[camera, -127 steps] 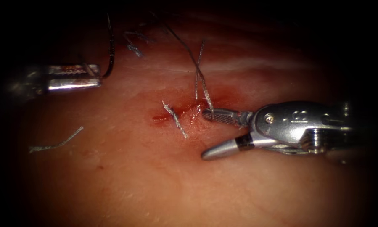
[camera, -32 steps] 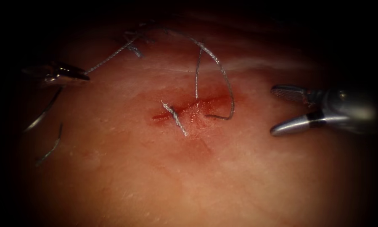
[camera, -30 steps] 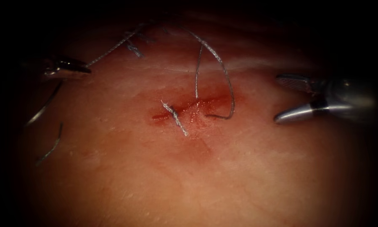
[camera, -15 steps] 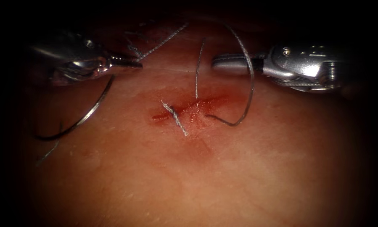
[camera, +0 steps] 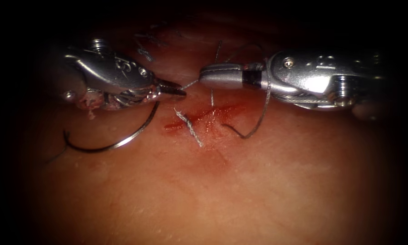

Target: Wound Closure

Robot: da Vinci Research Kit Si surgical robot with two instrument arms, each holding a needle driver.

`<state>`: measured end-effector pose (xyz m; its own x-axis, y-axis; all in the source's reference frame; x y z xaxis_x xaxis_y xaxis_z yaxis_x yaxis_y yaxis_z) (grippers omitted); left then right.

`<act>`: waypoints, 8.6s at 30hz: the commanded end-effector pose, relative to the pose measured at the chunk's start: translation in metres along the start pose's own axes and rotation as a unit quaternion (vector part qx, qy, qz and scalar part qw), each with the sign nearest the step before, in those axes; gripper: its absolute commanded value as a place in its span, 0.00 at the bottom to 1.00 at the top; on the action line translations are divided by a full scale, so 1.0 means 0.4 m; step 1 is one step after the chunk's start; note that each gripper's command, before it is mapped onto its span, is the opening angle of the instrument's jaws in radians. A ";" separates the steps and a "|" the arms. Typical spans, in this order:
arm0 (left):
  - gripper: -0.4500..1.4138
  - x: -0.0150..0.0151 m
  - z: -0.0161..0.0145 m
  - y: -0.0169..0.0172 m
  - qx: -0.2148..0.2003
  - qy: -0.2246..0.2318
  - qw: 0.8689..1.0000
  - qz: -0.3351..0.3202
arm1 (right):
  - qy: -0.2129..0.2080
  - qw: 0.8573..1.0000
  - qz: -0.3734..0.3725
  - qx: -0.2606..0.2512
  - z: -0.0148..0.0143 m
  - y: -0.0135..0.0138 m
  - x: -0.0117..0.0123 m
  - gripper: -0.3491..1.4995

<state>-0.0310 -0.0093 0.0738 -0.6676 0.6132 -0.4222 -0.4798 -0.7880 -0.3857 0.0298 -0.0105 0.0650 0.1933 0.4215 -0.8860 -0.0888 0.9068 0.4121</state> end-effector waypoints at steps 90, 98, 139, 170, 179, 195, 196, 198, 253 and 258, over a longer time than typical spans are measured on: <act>0.00 0.0041 0.0027 0.0041 -0.021 0.000 0.997 0.080 | 0.057 0.978 0.121 -0.159 0.0020 0.0011 -0.0143 0.33; 0.00 0.0051 -0.0004 0.0104 -0.029 0.000 0.996 0.085 | 0.027 0.968 0.141 -0.204 -0.0007 0.0038 -0.0182 0.44; 0.00 0.0066 0.0012 0.0111 -0.041 -0.005 0.994 0.099 | -0.084 0.955 0.230 -0.168 0.0091 0.0090 -0.0294 0.64; 0.00 0.0060 0.0010 0.0110 -0.041 -0.006 0.994 0.100 | -0.084 0.949 0.276 -0.128 0.0133 0.0088 -0.0304 0.21; 0.00 0.0057 0.0008 0.0110 -0.041 -0.006 0.994 0.100 | -0.078 0.948 0.277 -0.136 0.0144 0.0100 -0.0289 0.34; 0.00 0.0052 -0.0014 0.0100 -0.045 -0.006 0.994 0.102 | -0.087 0.955 0.269 -0.092 0.0131 0.0076 -0.0286 0.00; 0.00 0.0051 -0.0017 0.0097 -0.044 -0.007 0.994 0.102 | -0.088 0.956 0.266 -0.091 0.0127 0.0074 -0.0283 0.00; 0.00 0.0048 -0.0022 0.0090 -0.042 -0.007 0.994 0.103 | -0.089 0.958 0.259 -0.091 0.0114 0.0069 -0.0272 0.00; 0.00 0.0017 0.0141 -0.0648 -0.011 -0.079 0.997 0.022 | -0.081 0.975 0.181 -0.099 -0.0066 -0.0138 -0.0240 0.00; 0.00 0.0018 0.0144 -0.0674 -0.008 -0.078 0.997 0.020 | -0.072 0.976 0.180 -0.102 -0.0086 -0.0149 -0.0234 0.00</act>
<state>-0.0212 0.0121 0.0881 -0.7683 0.5643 -0.3020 -0.4438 -0.8097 -0.3841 0.0245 -0.0193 0.0696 0.2461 0.7209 -0.6479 -0.3687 0.6878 0.6253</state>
